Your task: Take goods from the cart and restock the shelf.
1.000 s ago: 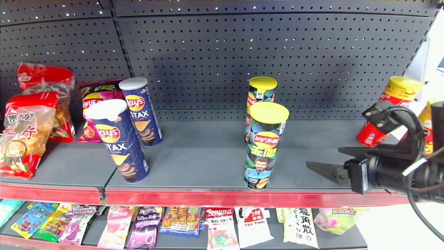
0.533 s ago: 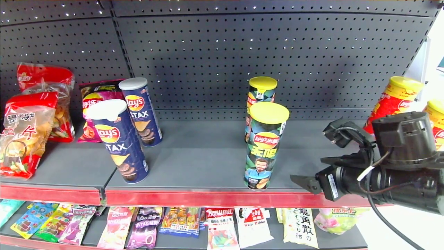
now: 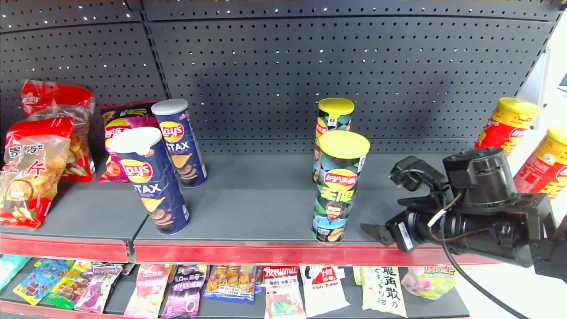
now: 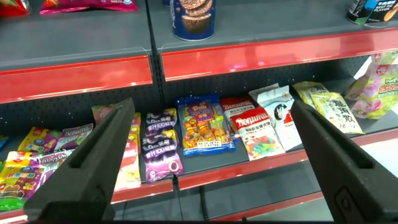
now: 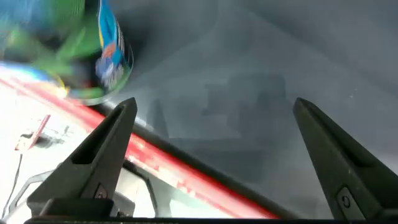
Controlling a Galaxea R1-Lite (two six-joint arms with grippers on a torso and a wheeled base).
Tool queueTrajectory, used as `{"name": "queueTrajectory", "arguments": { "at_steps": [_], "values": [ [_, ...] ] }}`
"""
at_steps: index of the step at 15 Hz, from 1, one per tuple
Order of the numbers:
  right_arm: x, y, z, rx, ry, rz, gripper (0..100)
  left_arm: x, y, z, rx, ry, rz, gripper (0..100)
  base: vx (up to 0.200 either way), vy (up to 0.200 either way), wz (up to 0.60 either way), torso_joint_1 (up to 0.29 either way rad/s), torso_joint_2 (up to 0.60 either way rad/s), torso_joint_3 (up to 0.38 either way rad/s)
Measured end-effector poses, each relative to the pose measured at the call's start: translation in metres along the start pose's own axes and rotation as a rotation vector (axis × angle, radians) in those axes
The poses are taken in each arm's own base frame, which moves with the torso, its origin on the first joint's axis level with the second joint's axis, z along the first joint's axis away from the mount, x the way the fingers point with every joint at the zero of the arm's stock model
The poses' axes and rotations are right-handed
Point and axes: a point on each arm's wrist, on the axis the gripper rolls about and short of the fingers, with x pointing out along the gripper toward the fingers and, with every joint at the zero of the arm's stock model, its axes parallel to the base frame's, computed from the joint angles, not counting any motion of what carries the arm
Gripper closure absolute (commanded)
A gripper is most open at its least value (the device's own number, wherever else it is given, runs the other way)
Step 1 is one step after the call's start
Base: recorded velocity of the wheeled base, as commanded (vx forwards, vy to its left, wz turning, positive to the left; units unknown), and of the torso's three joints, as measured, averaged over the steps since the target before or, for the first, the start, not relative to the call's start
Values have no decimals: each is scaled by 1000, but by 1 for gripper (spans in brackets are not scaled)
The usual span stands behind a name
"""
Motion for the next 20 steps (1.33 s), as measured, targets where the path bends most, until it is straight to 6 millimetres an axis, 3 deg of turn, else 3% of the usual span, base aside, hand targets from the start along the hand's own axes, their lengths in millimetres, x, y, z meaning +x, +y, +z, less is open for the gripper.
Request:
{"name": "queueTrajectory", "arguments": {
  "at_steps": [10,20],
  "values": [
    [26,6,8,-18,-6,-12,0,0,0,0,0,0,0,0,0,0,0,0,0,0],
    [28,9,12,-22,-13,-7,0,0,0,0,0,0,0,0,0,0,0,0,0,0]
  ]
}}
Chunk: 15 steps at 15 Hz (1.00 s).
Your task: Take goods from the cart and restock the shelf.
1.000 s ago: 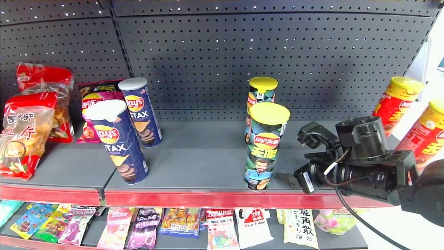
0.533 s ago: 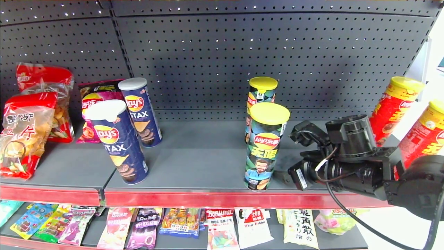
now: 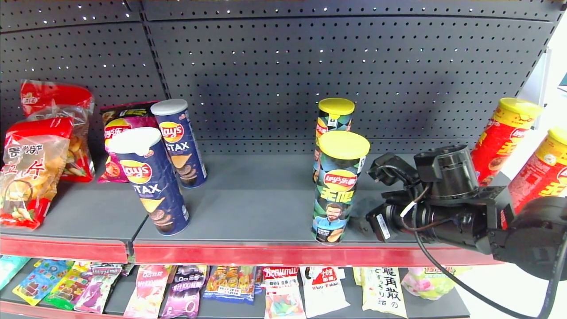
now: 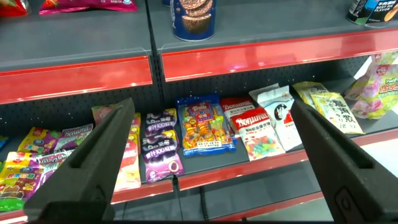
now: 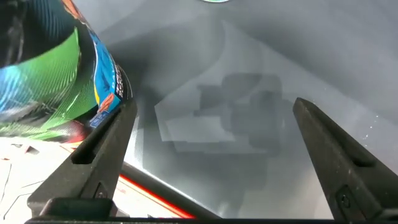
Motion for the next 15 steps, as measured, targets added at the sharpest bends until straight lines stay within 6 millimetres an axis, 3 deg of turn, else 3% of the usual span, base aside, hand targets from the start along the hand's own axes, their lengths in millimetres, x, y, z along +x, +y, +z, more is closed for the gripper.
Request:
{"name": "queueTrajectory", "arguments": {
  "at_steps": [15],
  "values": [
    [1,3,0,-2,1,9,0,0,0,0,0,0,0,0,0,0,0,0,0,0]
  ]
}}
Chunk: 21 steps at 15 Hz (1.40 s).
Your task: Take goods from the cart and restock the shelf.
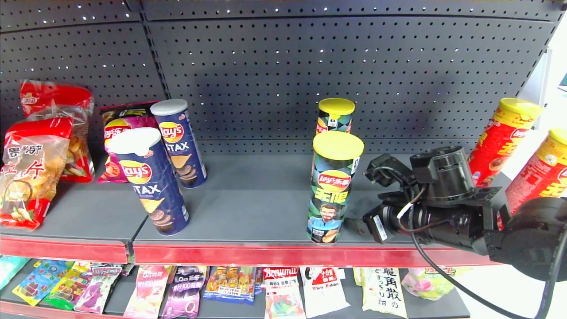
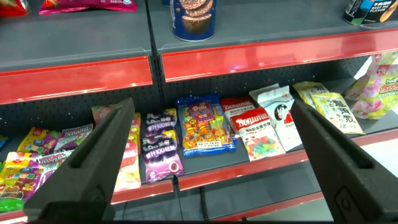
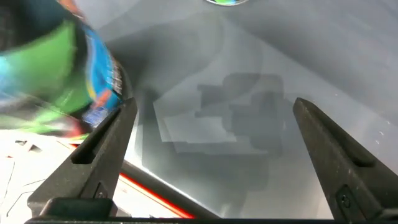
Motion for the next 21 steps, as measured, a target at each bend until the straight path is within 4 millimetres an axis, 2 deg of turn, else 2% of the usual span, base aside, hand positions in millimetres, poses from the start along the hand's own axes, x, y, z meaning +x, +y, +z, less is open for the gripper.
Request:
{"name": "queueTrajectory", "arguments": {
  "at_steps": [2,4,9,11,13,15,18,21],
  "values": [
    [-9,-5,-2,9,-10,-12,0,0,0,0,0,0,0,0,0,0,0,0,0,0],
    [-31,-10,-8,20,-35,-23,0,0,0,0,0,0,0,0,0,0,0,0,0,0],
    [-119,-24,-40,53,-198,-29,0,0,0,0,0,0,0,0,0,0,0,0,0,0],
    [-154,-30,-69,58,-274,-29,0,0,0,0,0,0,0,0,0,0,0,0,0,0],
    [-185,-31,-113,75,-333,-110,0,0,0,0,0,0,0,0,0,0,0,0,0,0],
    [-205,-24,-150,120,-391,-213,0,0,0,0,0,0,0,0,0,0,0,0,0,0],
    [-210,-8,-198,286,-421,-300,0,0,0,0,0,0,0,0,0,0,0,0,0,0],
    [-211,2,-224,345,-429,-359,0,0,0,0,0,0,0,0,0,0,0,0,0,0]
  ]
}}
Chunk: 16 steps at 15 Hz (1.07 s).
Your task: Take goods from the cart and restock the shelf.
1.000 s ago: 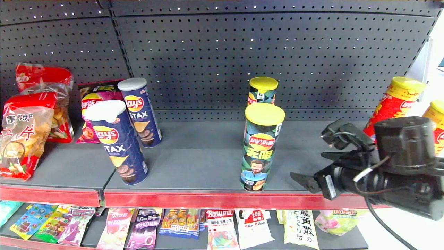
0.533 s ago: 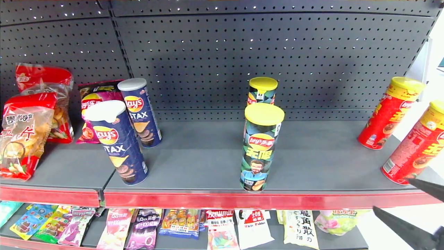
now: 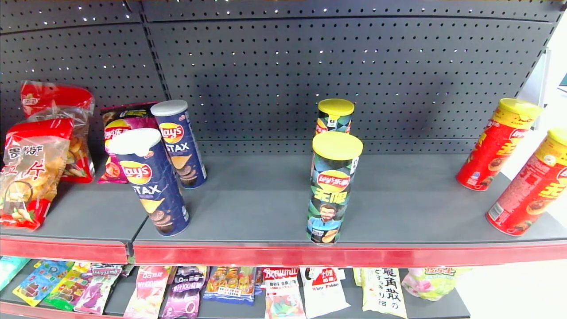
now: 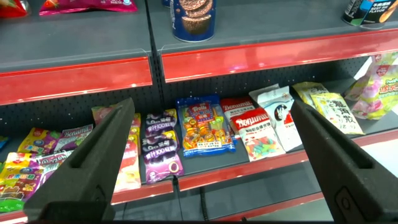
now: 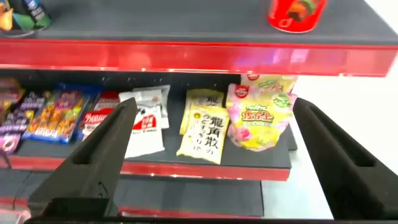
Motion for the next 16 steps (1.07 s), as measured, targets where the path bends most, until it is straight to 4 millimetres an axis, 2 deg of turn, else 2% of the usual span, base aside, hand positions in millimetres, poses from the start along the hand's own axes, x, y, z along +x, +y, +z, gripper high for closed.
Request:
{"name": "queueTrajectory", "arguments": {
  "at_steps": [6,16],
  "values": [
    [-9,1,-6,10,-112,-43,0,0,0,0,0,0,0,0,0,0,0,0,0,0],
    [-11,1,-7,8,-131,-45,0,0,0,0,-1,0,0,0,0,0,0,0,0,0]
  ]
}}
